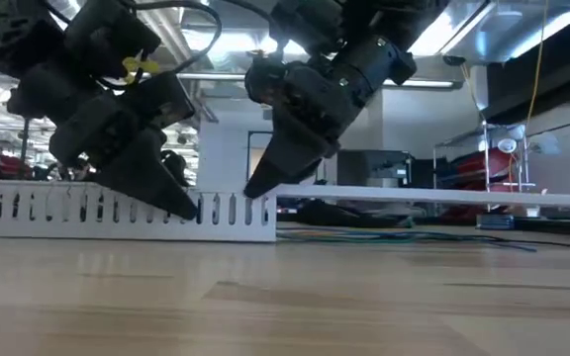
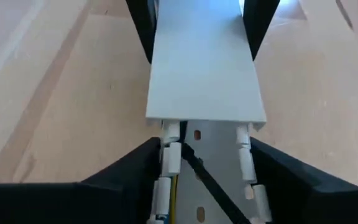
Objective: Ziptie cables
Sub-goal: Close the white cable duct
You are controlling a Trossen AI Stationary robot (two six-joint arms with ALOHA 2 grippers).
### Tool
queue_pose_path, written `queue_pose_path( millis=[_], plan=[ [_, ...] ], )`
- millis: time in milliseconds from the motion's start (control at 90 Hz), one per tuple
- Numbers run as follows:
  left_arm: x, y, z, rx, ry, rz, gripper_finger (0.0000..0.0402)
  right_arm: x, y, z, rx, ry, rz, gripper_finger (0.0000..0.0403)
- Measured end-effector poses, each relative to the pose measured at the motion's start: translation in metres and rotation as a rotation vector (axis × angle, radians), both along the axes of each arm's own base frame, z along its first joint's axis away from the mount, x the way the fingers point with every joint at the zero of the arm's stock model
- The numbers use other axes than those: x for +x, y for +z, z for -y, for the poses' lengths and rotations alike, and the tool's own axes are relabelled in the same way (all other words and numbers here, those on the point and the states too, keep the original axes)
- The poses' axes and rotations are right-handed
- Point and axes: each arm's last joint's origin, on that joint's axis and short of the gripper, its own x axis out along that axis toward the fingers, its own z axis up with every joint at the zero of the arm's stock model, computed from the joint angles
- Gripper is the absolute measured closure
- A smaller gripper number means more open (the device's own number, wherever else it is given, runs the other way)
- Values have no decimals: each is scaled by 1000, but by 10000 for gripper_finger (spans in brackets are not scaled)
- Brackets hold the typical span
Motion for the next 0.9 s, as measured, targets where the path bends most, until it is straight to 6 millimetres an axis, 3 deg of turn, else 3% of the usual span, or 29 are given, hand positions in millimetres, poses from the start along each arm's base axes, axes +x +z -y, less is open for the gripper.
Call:
queue_pose_path(
  millis=[578, 900],
  plan=[
    [0, 0, 3, 11, -37, 0, 163, 44, -13, -5, 70, 22, 6, 169],
    [3, 2, -4, -31, -20, 7, 140, 47, -14, -6, 59, 18, -23, 169]
  ],
)
